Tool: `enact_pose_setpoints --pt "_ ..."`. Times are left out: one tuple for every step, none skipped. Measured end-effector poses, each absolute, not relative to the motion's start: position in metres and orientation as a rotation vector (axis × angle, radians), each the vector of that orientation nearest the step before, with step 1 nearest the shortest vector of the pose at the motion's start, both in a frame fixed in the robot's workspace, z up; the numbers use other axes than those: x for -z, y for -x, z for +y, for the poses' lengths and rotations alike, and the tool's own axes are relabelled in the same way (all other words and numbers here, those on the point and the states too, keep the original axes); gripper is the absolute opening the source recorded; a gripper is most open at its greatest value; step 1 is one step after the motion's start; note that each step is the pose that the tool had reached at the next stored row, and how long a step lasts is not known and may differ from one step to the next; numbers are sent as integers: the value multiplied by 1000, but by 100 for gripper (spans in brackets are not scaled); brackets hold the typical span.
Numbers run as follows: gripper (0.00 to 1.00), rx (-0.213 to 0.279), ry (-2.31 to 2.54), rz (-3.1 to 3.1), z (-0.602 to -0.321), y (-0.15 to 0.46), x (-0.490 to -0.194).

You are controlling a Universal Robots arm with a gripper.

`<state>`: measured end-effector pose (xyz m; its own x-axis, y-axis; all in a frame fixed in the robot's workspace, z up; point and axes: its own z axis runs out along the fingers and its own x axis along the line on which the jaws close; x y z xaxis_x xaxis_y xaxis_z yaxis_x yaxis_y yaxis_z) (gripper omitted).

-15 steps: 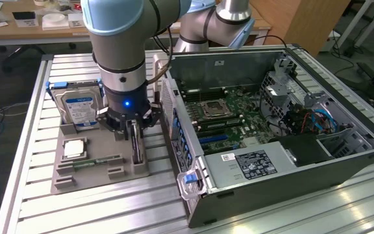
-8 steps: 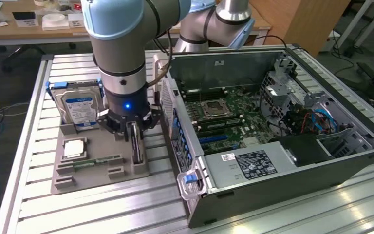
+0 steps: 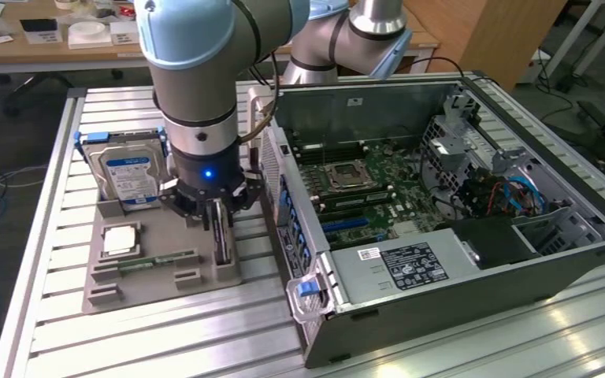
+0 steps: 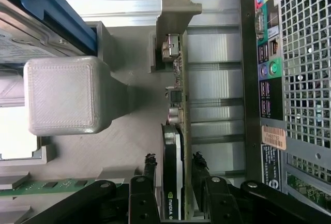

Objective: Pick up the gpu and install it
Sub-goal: 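Pick up the gpu and move the gpu toward the slot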

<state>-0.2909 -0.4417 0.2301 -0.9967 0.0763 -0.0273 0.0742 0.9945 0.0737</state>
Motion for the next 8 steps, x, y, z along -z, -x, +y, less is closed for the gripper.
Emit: enact_pose_setpoints --pt "42 -113 -117 3107 -441 291 -230" --pt "42 -113 -117 3107 -441 291 -230" --pt "42 -114 -117 3107 -441 291 -230" --pt "42 -114 -117 3107 -441 291 -230" --pt "42 -114 -117 3107 -440 291 -230" --pt "42 -114 -117 3107 -440 291 -229" --pt "42 -114 -117 3107 -439 291 -229" --pt "42 -114 -117 3107 -439 291 -229"
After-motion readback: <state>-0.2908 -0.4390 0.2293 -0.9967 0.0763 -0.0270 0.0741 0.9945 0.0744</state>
